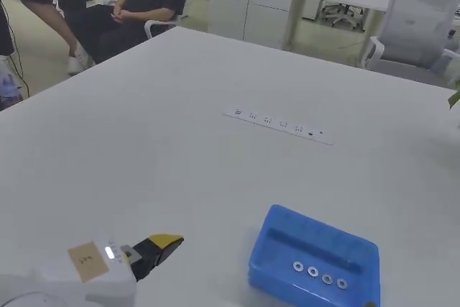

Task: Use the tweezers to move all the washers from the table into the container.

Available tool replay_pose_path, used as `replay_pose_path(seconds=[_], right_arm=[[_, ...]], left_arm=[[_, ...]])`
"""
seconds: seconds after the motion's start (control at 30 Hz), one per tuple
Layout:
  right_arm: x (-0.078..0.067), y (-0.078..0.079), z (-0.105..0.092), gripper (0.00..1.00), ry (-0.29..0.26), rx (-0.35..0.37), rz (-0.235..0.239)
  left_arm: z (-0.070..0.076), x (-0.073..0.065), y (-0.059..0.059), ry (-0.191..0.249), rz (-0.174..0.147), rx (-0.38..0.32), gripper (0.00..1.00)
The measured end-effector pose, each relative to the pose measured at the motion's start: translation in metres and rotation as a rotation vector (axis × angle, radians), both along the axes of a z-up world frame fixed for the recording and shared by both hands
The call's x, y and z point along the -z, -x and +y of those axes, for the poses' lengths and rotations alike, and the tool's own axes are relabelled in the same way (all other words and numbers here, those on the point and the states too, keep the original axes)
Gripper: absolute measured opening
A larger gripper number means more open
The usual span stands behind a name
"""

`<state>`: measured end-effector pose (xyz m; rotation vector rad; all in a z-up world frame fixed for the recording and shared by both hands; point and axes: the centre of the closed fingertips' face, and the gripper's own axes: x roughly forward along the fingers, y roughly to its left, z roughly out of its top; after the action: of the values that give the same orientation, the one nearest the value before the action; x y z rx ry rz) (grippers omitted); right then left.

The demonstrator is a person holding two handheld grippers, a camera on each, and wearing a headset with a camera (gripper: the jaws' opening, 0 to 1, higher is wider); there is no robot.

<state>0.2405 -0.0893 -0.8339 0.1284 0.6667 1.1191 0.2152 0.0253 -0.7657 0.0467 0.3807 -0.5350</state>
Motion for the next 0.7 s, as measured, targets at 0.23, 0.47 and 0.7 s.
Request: replay_pose_path(seconds=[0.23, 0.47, 0.7], right_arm=[[-0.001, 0.011, 0.005, 0.04, 0.040, -0.055, -0.093], [-0.002, 0.029, 0.011, 0.05, 0.124, -0.205, -0.260], [0.001, 0.033, 0.012, 0.04, 0.210, -0.306, -0.381]], left_arm=[[0.000, 0.003, 0.001, -0.013, 0.010, 0.009, 0.75], [0.000, 0.005, 0.001, -0.016, 0.013, 0.011, 0.75], [0.000, 0.005, 0.001, -0.017, 0.014, 0.013, 0.75]])
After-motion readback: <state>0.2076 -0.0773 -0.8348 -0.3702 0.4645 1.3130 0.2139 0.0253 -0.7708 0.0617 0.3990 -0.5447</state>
